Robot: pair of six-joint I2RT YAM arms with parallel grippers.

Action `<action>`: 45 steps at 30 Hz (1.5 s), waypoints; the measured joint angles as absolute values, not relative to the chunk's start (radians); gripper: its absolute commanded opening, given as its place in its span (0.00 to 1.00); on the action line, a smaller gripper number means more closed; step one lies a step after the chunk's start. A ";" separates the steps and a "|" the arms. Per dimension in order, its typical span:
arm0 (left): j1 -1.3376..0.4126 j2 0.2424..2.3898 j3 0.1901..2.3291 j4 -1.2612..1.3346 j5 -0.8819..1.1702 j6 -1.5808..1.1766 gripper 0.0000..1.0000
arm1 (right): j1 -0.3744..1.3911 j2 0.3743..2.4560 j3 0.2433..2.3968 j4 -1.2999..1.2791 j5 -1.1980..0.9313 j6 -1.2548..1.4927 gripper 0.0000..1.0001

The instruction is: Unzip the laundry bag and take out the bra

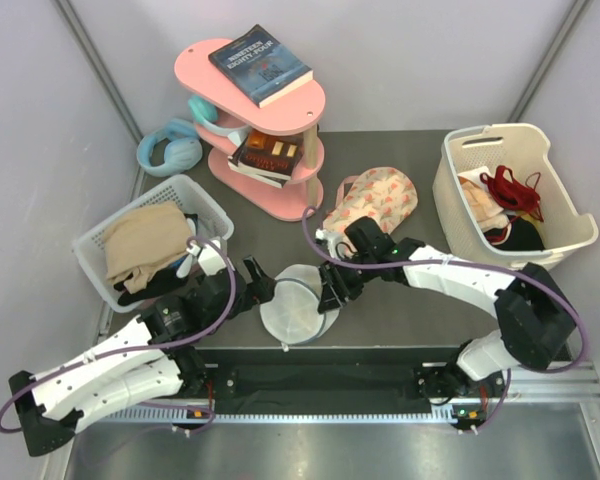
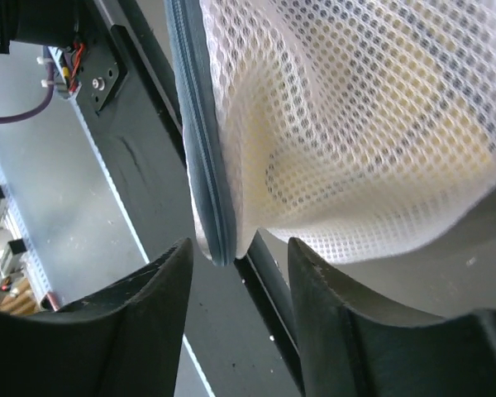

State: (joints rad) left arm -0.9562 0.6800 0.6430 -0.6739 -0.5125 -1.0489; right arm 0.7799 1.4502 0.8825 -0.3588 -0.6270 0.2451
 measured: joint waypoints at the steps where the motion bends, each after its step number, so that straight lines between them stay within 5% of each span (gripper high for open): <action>1: -0.955 0.685 0.641 -0.672 -0.513 -1.048 0.99 | 0.781 1.463 0.887 -0.353 -0.635 0.244 0.30; 6: -0.931 0.706 0.601 -0.665 -0.487 -1.045 0.99 | 0.782 1.527 0.923 -0.330 -0.649 0.249 0.00; 25: -0.855 0.766 0.429 -0.517 -0.331 -1.063 0.98 | 0.611 1.761 0.971 -0.235 -0.696 0.300 0.00; 32: -0.786 0.818 0.406 -0.404 -0.258 -1.025 0.64 | 0.604 1.785 0.991 -0.223 -0.714 0.299 0.00; 33: -0.782 0.824 0.406 -0.380 -0.248 -1.018 0.48 | 0.604 1.788 0.992 -0.223 -0.714 0.299 0.01; 38: -0.767 0.870 0.405 -0.276 -0.192 -0.972 0.02 | 0.603 1.791 1.003 -0.236 -0.711 0.298 0.03; 41: -0.765 0.913 0.434 -0.270 -0.171 -0.946 0.00 | 0.603 1.791 1.029 -0.259 -0.698 0.290 0.11; 45: -0.756 0.968 0.553 -0.313 -0.163 -0.918 0.00 | 0.586 1.790 1.091 -0.325 -0.651 0.283 0.44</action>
State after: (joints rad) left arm -0.7563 0.9680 0.5533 -0.3134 -0.1631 -0.9180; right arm 0.5858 1.7901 1.0908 -0.3248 -0.6514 0.2829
